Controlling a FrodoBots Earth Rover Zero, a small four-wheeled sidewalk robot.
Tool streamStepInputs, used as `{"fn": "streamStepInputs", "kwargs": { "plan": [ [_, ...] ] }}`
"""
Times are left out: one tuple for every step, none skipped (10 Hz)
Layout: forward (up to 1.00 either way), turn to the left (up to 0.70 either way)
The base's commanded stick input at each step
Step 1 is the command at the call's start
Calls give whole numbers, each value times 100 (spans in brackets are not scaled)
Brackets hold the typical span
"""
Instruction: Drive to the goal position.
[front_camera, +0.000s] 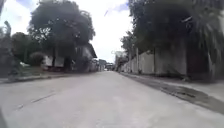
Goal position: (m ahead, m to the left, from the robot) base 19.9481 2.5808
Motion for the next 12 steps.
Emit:
{"fn": "streamStepInputs", "kwargs": {
  "plan": [
    [70,-35],
    [70,-31],
    [70,-23],
    [70,-16],
    [70,-9],
    [70,-1],
    [70,0],
    [70,0],
    [70,0],
    [70,0],
    [70,0],
    [70,0]
  ]
}}
